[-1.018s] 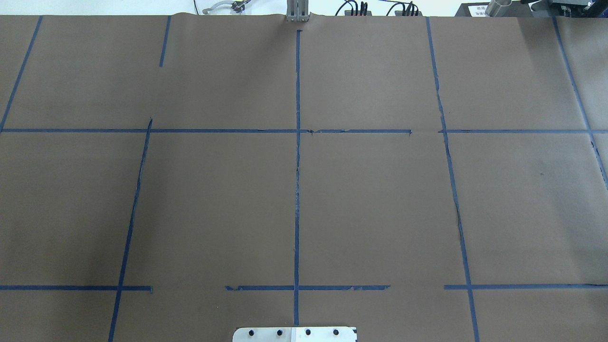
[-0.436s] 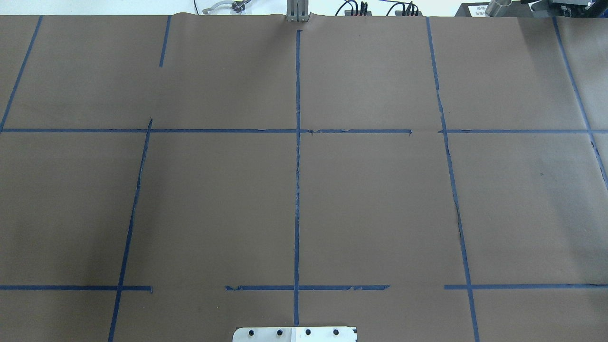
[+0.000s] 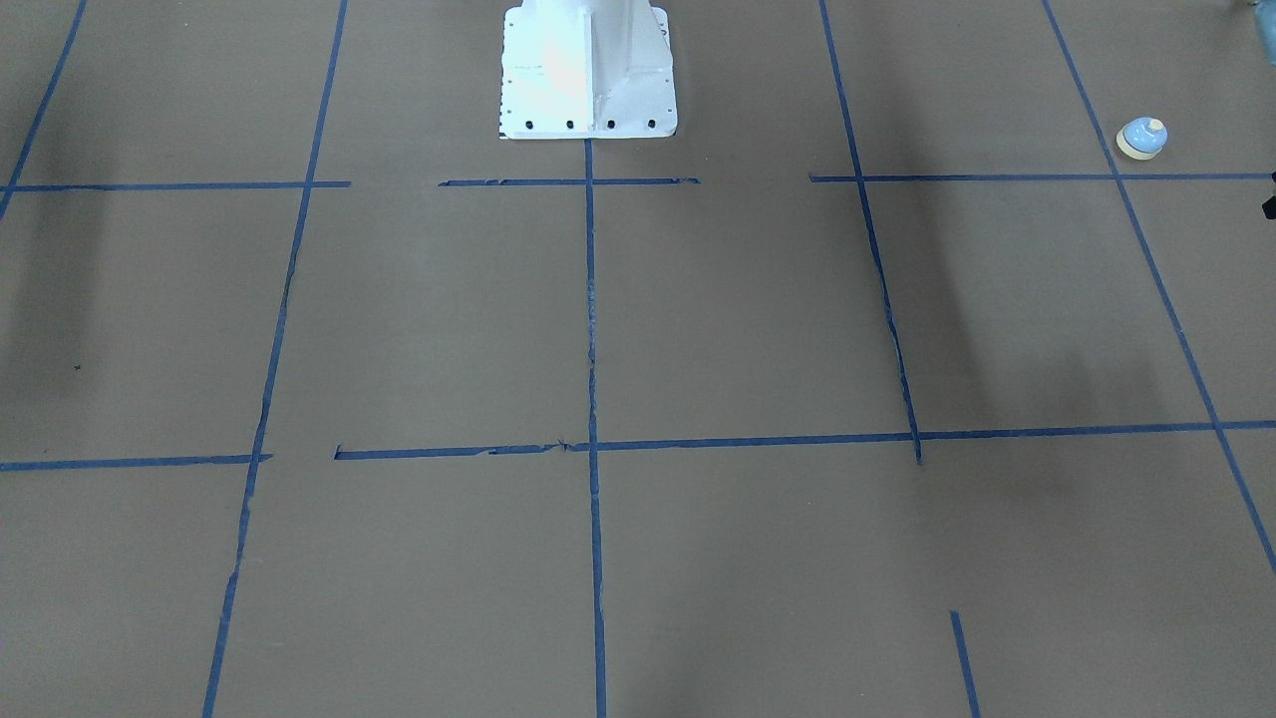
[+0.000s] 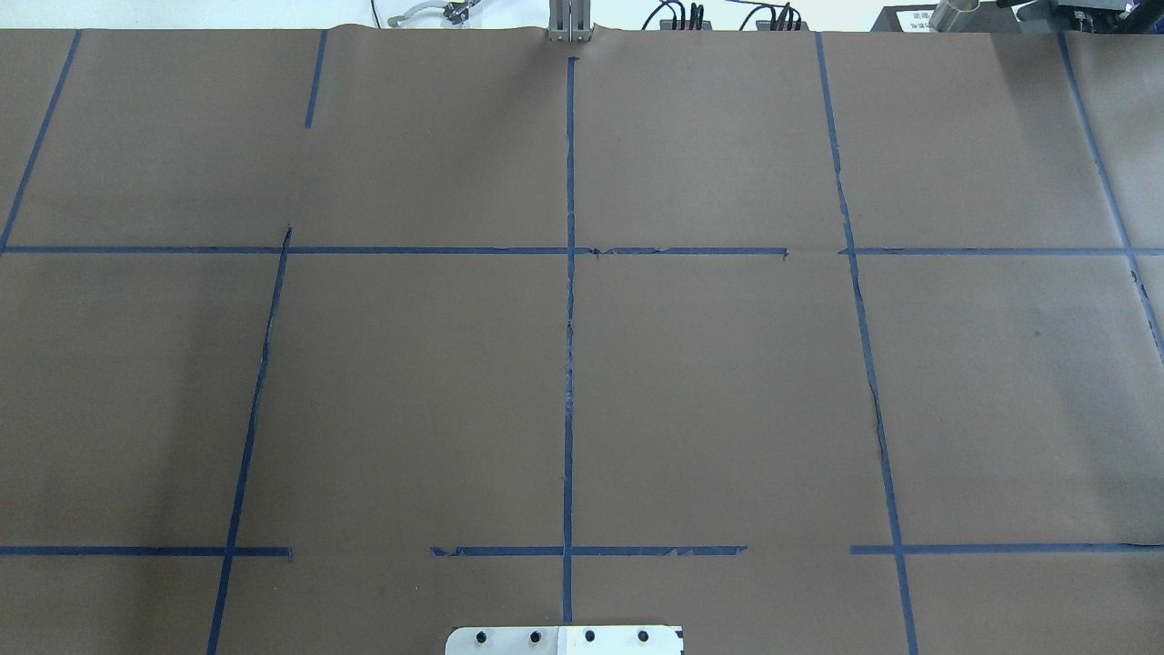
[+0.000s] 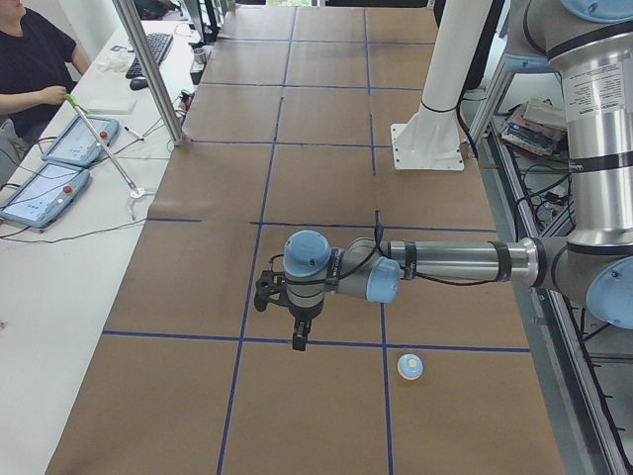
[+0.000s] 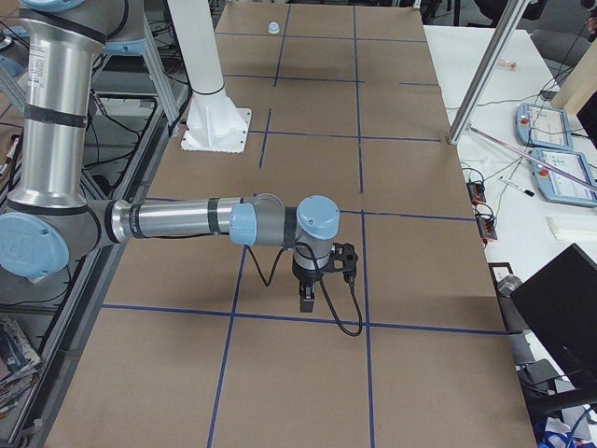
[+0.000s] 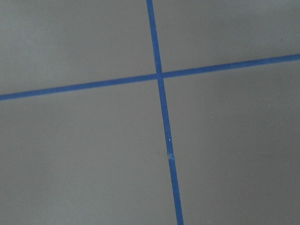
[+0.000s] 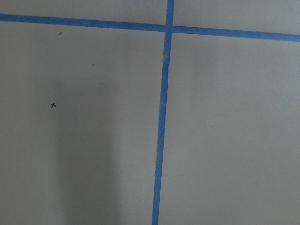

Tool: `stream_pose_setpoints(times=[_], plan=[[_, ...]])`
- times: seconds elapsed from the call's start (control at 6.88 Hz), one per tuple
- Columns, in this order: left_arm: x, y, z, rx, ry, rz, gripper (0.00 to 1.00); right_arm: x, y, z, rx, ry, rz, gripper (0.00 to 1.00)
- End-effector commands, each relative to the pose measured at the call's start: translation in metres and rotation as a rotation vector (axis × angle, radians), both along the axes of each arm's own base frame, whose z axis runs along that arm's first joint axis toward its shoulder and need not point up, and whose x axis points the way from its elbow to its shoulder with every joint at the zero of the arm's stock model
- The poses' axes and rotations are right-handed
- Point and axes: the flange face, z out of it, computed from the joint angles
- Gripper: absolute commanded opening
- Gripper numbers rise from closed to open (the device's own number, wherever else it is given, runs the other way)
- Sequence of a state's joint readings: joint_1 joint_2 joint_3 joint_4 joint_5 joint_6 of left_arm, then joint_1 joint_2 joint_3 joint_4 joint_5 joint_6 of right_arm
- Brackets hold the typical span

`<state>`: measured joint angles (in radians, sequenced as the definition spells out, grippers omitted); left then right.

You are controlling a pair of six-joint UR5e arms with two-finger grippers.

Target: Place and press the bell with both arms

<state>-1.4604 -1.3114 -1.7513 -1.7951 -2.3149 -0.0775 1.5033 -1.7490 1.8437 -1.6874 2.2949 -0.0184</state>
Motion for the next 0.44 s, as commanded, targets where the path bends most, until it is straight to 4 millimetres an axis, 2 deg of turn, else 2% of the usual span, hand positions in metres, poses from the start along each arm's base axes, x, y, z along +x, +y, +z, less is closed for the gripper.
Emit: stream_pose_setpoints(times=[0.0, 0.29], plan=[[0.037, 0.049, 0.031, -0.052, 0.001, 0.057, 1.00, 0.000, 0.002, -0.001, 0.000, 0.000, 0.000, 1.00], [0.067, 0.086, 0.052, -0.103, -0.017, 0.183, 1.00, 0.000, 0.002, -0.001, -0.001, 0.000, 0.001, 1.00]])
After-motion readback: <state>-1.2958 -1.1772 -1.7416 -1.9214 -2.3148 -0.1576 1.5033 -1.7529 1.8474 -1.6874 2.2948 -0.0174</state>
